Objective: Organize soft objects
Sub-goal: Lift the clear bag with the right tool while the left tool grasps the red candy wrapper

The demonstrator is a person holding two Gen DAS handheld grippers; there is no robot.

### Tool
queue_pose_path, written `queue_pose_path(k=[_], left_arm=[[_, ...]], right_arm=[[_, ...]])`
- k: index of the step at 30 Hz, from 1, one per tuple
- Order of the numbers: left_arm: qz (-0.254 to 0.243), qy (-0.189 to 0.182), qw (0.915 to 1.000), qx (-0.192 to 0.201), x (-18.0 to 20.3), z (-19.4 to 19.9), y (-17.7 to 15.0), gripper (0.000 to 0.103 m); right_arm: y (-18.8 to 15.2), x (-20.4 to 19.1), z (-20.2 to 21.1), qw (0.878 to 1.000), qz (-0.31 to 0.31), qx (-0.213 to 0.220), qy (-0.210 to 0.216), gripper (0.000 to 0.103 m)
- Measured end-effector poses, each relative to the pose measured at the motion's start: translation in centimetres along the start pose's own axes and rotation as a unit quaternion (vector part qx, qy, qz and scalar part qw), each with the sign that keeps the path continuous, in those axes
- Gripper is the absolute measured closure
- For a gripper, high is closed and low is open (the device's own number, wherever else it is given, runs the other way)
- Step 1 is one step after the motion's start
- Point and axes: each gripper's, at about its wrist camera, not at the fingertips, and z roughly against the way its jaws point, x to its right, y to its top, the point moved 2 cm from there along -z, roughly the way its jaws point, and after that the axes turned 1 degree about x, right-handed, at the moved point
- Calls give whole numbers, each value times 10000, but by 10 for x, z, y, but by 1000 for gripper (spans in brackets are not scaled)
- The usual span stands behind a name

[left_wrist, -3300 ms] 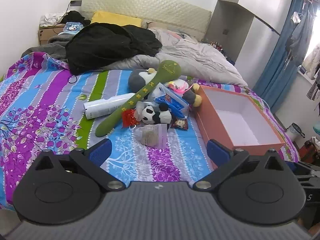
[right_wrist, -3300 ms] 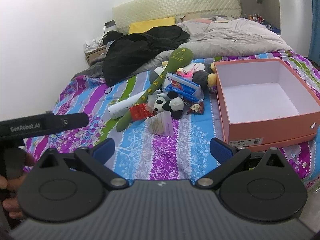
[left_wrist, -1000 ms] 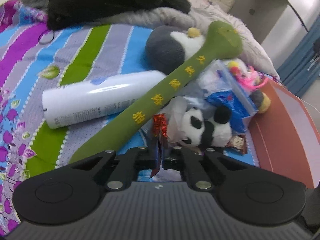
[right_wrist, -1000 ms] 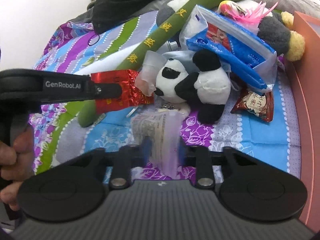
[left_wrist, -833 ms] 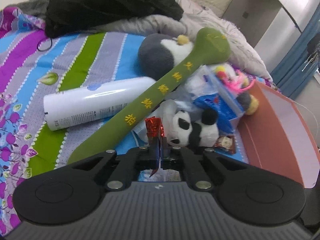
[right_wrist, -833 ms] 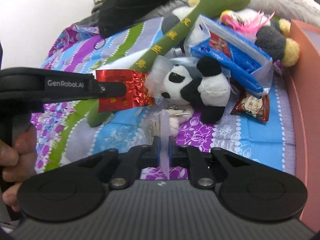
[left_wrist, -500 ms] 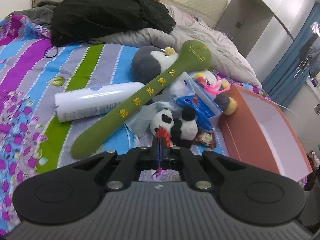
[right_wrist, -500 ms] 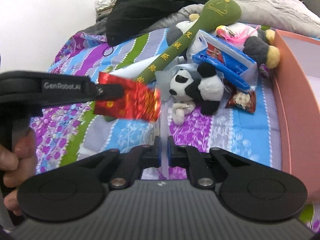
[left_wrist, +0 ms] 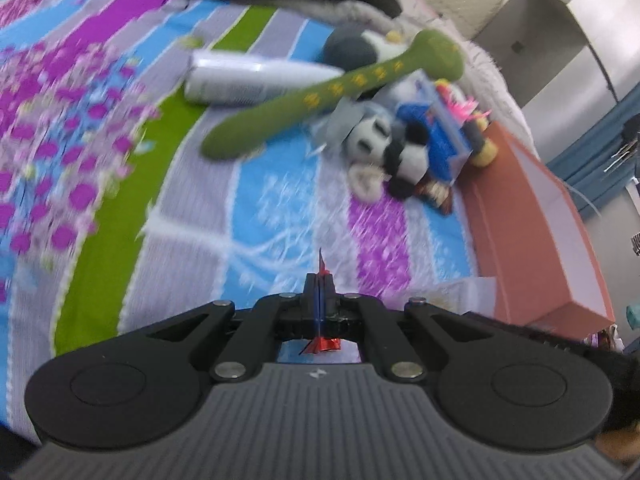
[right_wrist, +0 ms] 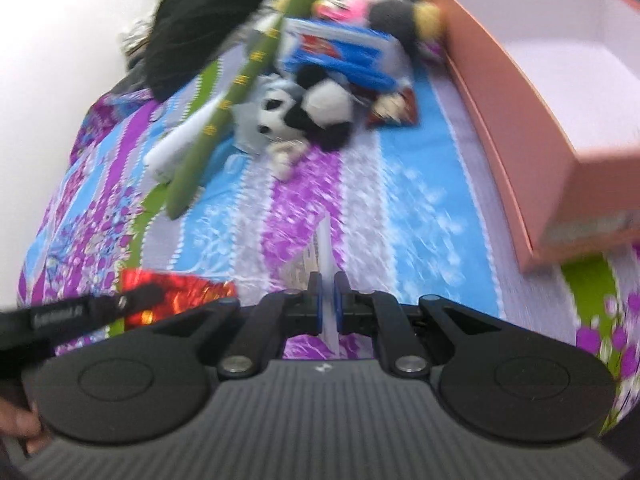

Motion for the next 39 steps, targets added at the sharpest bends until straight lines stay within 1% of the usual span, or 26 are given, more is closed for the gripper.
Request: queue_pose_path(k=[3, 5, 7, 8, 9, 10, 11, 12, 14, 16, 17, 19, 20, 22, 26, 29, 31, 35, 37, 39], left_arm=[[81, 93, 9997, -201, -11, -4, -9, 102], [110, 144, 9993, -340, -16, -6, -11, 102], [39, 195, 9991, -380, -19, -4, -13, 101], [-20, 223, 9989, -414, -18, -4, -13, 96], [-104, 244, 9986, -455, -17, -4, -13, 88], [-183, 283, 9983, -485, -16, -3, -13, 81], [-282, 324, 9978, -506, -16, -1, -14, 67], [-362, 351, 9975, -505, -14, 0, -13, 57], [-588, 395, 9966, -418, -11, 7, -12, 51], [-863, 431, 9945, -397, -6, 12, -11, 45], [-1020, 439, 9930, -401, -4, 14, -10, 42], [-1281, 467, 9900, -368, 1, 18, -8, 42], [-1411, 466, 9883, -356, 4, 20, -8, 42], [-1657, 435, 9846, -346, 9, 22, -6, 42], [-2157, 409, 9751, -312, 22, 19, -5, 42], [-2443, 321, 9683, -414, 30, 9, -8, 42], [-2654, 287, 9621, -553, 34, -1, -12, 42], [-3089, 374, 9477, -715, 39, -19, -20, 42], [-3240, 403, 9420, -771, 39, -27, -22, 42], [-3481, 477, 9327, -817, 40, -34, -25, 42]], right_arm=[[-6, 13, -3, 9995, -293, -131, -73, 92], [-8, 16, -3, 9992, -357, -131, -119, 91], [-10, 19, -1, 9991, -382, -117, -173, 91], [-10, 19, -1, 9991, -367, -114, -199, 88], [-10, 19, -1, 9990, -355, -126, -224, 84], [-10, 20, 0, 9991, -344, -136, -227, 74], [-10, 20, 2, 9992, -324, -120, -210, 64], [-10, 21, 4, 9993, -286, -89, -201, 61], [-9, 18, 10, 9997, -107, -18, -217, 52], [-6, 14, 16, 9997, 100, 43, -228, 48], [-5, 12, 18, 9995, 197, 71, -221, 47], [-3, 8, 21, 9990, 388, 105, -180, 46], [-2, 6, 21, 9987, 466, 107, -157, 39], [0, 2, 22, 9978, 629, 131, -153, 34], [3, -5, 19, 9950, 979, 138, -126, 34], [3, -10, 13, 9920, 1257, 33, -45, 34], [2, -16, 11, 9886, 1504, -5, 7, 34], [0, -27, 9, 9804, 1966, 30, 155, 34], [0, -30, 5, 9765, 2144, -72, 231, 34], [-1, -30, -2, 9742, 2230, -216, 283, 34]])
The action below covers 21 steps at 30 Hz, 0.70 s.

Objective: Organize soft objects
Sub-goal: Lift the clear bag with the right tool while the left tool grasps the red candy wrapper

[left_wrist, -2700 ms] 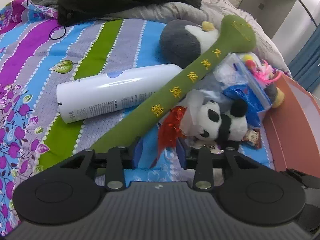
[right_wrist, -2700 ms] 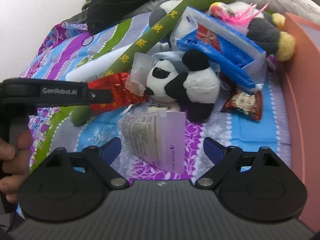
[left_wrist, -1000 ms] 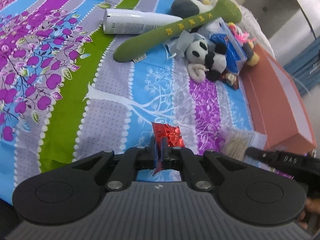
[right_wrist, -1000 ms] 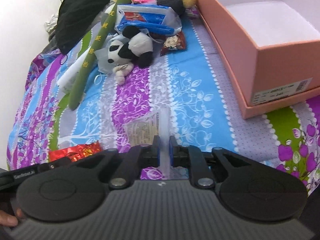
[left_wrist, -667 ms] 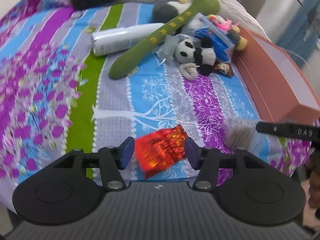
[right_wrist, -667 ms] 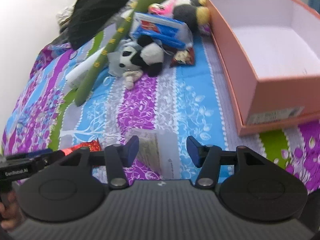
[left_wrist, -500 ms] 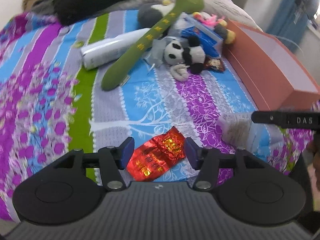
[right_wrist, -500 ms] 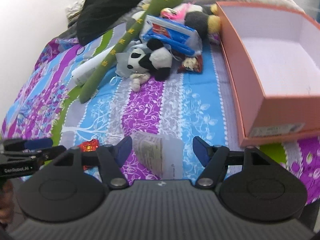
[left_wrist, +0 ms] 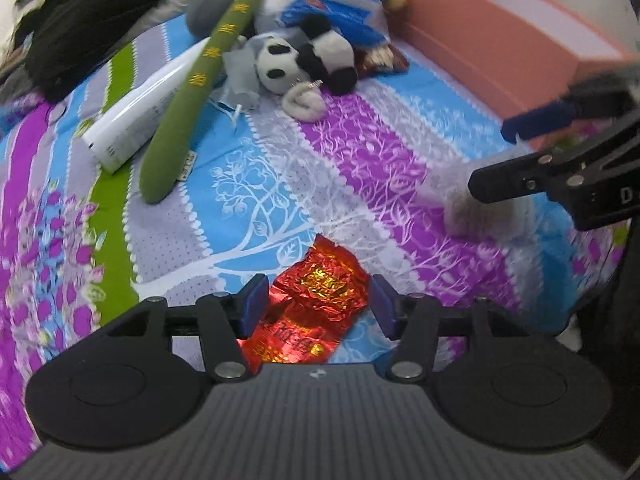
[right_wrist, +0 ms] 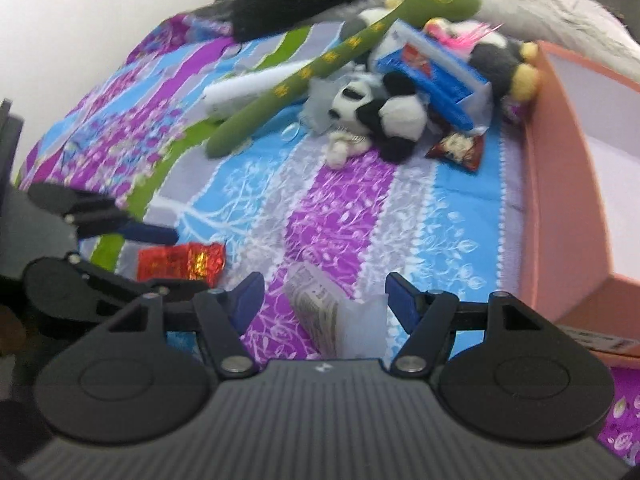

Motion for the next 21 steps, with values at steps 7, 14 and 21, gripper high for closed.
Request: queue_pose_path(k=[7, 14, 21], left_arm=[[-262, -34, 9996, -59, 0, -16, -1, 42], [-25, -124, 9999, -18, -4, -18, -1, 51], [286, -134, 9995, 64, -2, -12, -1, 63]], right_arm=[[-14, 4, -27, 9984, 160, -521, 178, 39], [-19, 3, -31, 9980, 245, -567, 153, 72], [-13, -2, -24, 9987, 260, -431, -11, 73]])
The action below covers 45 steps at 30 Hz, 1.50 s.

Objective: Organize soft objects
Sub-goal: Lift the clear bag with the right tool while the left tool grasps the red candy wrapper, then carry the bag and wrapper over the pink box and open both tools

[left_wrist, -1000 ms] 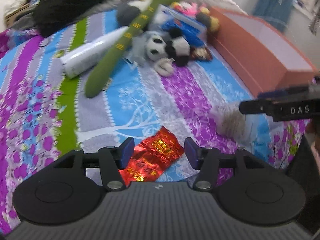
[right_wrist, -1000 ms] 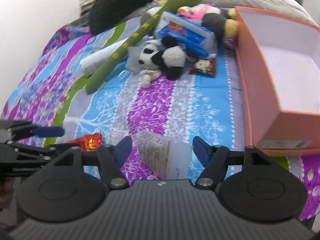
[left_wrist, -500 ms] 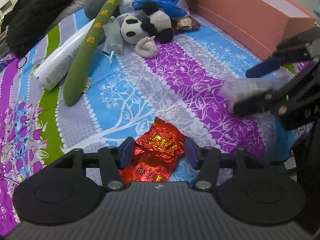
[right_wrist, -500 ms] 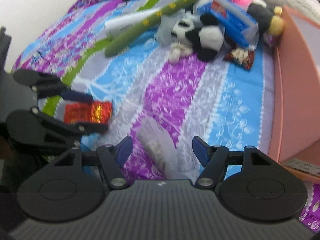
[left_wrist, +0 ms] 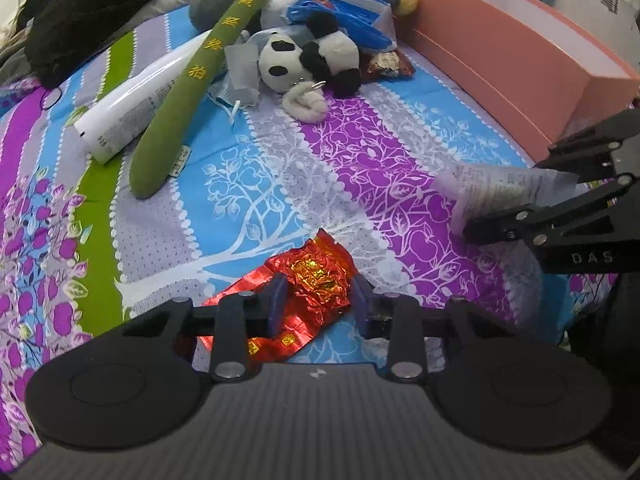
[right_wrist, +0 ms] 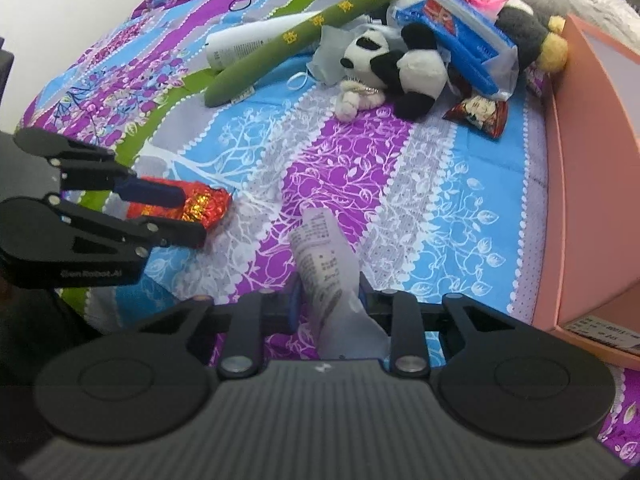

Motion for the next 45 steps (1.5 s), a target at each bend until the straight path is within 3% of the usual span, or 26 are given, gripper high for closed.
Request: queue_pose_path(k=[6, 11, 17, 26, 29, 33, 45], left_arm=[[251, 61, 9996, -95, 1, -3, -4, 62], [1014, 39, 9948, -126, -3, -5, -8, 56], [2098, 134, 9776, 5, -9, -4, -13, 46], [3328, 209, 9425, 229, -19, -5, -13, 44], [3301, 357, 9431, 171, -16, -11, -9, 44], [3030, 591, 9511, 105, -8, -16, -4, 59], [2922, 247, 9557, 254, -6, 8, -4, 61]], right_arm=[[-5, -4, 9, 9997, -153, 118, -118, 73], [-8, -5, 16, 9988, -370, 240, -232, 73], [-13, -3, 22, 9980, -484, 275, -313, 73], [-15, 5, 22, 9973, -605, 258, -315, 73], [-15, 8, 20, 9973, -630, 237, -308, 73], [-14, 10, 18, 9969, -688, 230, -300, 73], [-12, 8, 37, 9940, -877, 507, -400, 73]])
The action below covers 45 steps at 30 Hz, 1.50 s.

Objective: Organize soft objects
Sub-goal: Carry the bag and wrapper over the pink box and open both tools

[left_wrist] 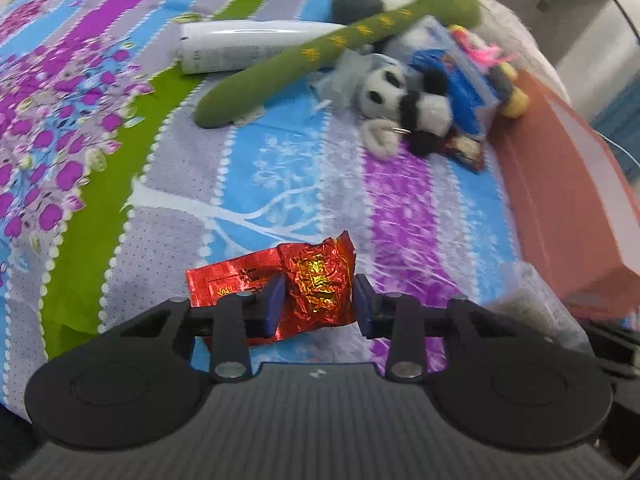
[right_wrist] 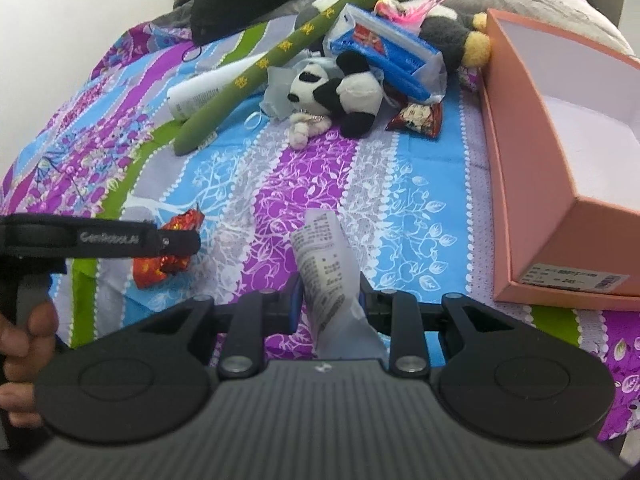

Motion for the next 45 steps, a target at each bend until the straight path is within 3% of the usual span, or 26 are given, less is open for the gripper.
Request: queue_pose_path(k=[11, 23, 36, 45], left_arm=[[-624, -402, 9965, 375, 25, 58, 16, 61], [-1024, -843, 9863, 985, 63, 121, 59, 61], [-1539, -1623, 9667, 1245, 165, 133, 108, 61], [-1978, -1998, 9547, 973, 247, 99, 121, 61]], right_arm=[[17, -15, 42, 9981, 53, 599, -161, 73], [64, -14, 100, 9897, 39, 1399, -293, 73], [108, 58, 148, 9748, -353, 2020, -879, 73], [108, 131, 138, 9723, -865, 1798, -1216, 73]])
